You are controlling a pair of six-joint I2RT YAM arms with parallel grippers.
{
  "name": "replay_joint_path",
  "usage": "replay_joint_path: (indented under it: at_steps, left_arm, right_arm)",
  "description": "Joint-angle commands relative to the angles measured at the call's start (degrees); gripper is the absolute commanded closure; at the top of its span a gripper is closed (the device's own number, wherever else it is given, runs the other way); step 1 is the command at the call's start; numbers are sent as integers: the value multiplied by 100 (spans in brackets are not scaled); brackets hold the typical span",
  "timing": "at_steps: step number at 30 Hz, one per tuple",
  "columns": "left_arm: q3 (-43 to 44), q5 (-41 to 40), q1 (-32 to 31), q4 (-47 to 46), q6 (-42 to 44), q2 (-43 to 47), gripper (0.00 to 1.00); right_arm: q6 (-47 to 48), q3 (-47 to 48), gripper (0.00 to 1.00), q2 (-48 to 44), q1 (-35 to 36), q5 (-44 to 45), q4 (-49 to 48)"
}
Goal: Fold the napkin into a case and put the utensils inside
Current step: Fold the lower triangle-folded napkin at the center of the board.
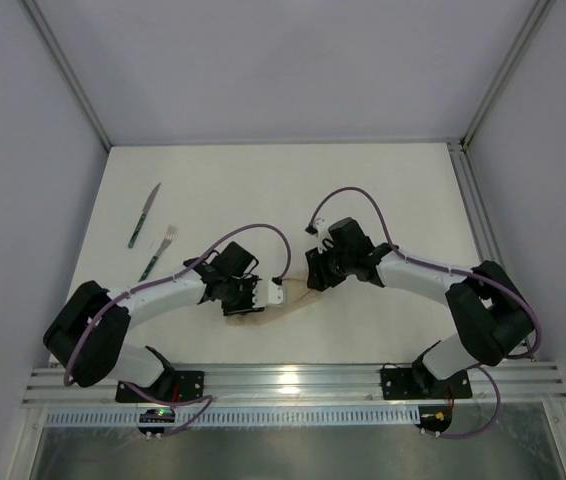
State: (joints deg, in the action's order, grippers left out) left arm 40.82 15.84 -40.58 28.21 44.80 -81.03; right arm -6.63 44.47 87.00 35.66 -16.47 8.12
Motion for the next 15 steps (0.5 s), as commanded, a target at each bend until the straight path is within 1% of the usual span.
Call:
replay_joint_path:
  at_steps: [1, 2, 3, 7, 11, 12, 13, 15]
  left_arm:
    - [-179, -204, 41, -307, -147, -194, 66]
    - [-197, -212, 41, -307, -147, -167, 66]
    - [-206, -212, 41, -316, -147, -158, 66]
    - [-241, -160, 41, -298, -182, -88, 64]
    - [-223, -160, 32, -316, -243, -123, 63]
    - [-223, -160, 41, -316, -261, -141, 62]
    - [-223, -160, 41, -316, -270, -149, 61]
    - [-232, -177, 41, -307, -296, -158, 60]
  right_arm:
    - [-214, 71, 52, -552, -94, 267, 278]
    - [-407, -51, 51, -735, -120, 293, 252]
    - [-409, -122, 49, -816, -138, 302, 208]
    - [-848, -447, 44, -905, -208, 302, -108]
    - [-1129, -632, 44, -466, -270, -92, -749]
    - [-1164, -650, 44, -360, -270, -224, -794]
    - [-1200, -659, 44, -159, -261, -312, -1116]
    - [-1322, -746, 44, 9, -270, -436, -1347]
